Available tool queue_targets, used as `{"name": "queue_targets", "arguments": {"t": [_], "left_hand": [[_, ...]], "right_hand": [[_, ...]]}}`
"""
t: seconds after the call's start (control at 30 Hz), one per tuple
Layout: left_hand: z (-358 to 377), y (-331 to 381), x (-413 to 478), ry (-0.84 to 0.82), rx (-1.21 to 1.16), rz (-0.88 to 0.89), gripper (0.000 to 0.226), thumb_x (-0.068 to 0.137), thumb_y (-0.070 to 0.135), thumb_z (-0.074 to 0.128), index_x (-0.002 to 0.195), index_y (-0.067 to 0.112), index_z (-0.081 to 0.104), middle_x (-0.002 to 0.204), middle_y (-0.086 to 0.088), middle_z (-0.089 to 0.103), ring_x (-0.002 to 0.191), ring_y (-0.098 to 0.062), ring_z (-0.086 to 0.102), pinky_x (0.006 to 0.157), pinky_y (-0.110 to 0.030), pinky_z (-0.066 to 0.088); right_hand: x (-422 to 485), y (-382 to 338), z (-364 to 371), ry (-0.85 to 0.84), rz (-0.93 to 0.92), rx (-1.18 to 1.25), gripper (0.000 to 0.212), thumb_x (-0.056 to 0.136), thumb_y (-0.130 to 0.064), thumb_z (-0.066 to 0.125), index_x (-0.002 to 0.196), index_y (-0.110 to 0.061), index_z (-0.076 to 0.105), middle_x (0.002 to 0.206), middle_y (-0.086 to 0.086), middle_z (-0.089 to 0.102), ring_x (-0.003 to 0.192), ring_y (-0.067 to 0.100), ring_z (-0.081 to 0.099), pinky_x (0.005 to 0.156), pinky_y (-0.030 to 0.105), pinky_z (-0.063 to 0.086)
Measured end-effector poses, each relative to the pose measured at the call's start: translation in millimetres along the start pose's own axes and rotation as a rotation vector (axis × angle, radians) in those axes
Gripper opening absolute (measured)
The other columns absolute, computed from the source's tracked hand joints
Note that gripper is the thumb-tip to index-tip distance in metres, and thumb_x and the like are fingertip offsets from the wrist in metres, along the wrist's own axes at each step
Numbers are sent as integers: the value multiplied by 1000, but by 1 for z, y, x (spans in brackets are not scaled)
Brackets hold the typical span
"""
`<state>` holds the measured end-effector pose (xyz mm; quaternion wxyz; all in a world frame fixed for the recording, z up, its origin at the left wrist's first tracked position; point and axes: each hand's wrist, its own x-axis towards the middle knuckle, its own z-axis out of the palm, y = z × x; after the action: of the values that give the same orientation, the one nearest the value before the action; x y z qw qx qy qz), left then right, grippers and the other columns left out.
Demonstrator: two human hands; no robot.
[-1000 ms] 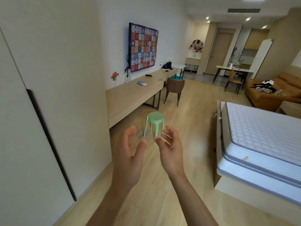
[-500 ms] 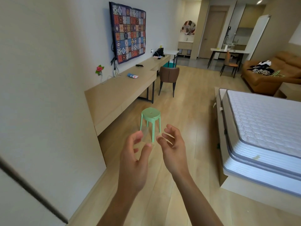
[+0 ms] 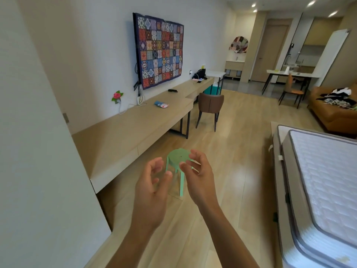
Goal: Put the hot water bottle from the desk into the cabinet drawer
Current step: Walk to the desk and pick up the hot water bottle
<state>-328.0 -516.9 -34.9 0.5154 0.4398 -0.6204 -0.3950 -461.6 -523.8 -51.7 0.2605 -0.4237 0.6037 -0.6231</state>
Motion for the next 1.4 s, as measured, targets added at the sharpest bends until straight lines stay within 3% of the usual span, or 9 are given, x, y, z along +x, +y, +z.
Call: {"name": "queue_targets", "arguments": {"t": [0.1, 0.23, 0.63, 0.83, 1.1, 1.3, 1.4], "left_hand": [[32, -12, 40, 10, 2, -26, 34, 96, 29, 58, 130, 26, 56, 124, 19, 62, 114, 9, 55, 99, -24, 46], [81, -35, 109, 4, 0, -41, 32, 98, 27, 56, 130, 25, 56, 125, 17, 61, 117, 7, 54, 91, -13, 44], [251, -82, 353, -63, -102, -55, 29, 96, 26, 59, 125, 24, 59, 122, 10, 63, 115, -4, 58, 96, -26, 48], [343, -105, 439, -90, -77, -66, 29, 95, 29, 59, 124, 29, 58, 120, 14, 63, 113, -1, 58, 93, -23, 47], [459, -120, 549, 49, -73, -79, 30, 95, 27, 59, 125, 25, 59, 122, 11, 64, 113, -2, 59, 83, -7, 44], [508, -134, 621, 143, -70, -89, 27, 94, 29, 60, 121, 28, 60, 120, 13, 64, 108, 2, 60, 84, -14, 43], [524, -154, 664, 205, -65, -111, 27, 89, 37, 59, 116, 33, 60, 119, 16, 65, 109, 5, 59, 84, -15, 42]], "right_hand": [[50, 13, -6, -19, 3, -18, 48, 93, -32, 67, 138, -31, 51, 127, -16, 59, 114, 0, 60, 100, 32, 53], [130, 42, -12, -25, 21, -47, 49, 93, -31, 67, 139, -29, 51, 129, -13, 59, 116, 4, 61, 101, 34, 53], [402, 92, -50, 58, 51, -107, 45, 92, -29, 68, 134, -29, 54, 121, -16, 60, 111, 5, 63, 100, 37, 54], [517, 131, -83, 61, 79, -108, 45, 92, -31, 68, 135, -28, 54, 122, -12, 61, 109, 3, 64, 99, 36, 54], [686, 165, -129, -91, 15, -102, 47, 92, -29, 68, 136, -26, 55, 126, -7, 62, 106, 3, 64, 90, 25, 53], [789, 178, -131, -224, -5, -81, 48, 92, -27, 69, 137, -24, 55, 123, -6, 62, 105, 2, 64, 79, 14, 51], [836, 199, -118, -280, 5, -89, 48, 91, -29, 69, 137, -26, 55, 124, -6, 62, 108, 4, 63, 83, 17, 50]]}}
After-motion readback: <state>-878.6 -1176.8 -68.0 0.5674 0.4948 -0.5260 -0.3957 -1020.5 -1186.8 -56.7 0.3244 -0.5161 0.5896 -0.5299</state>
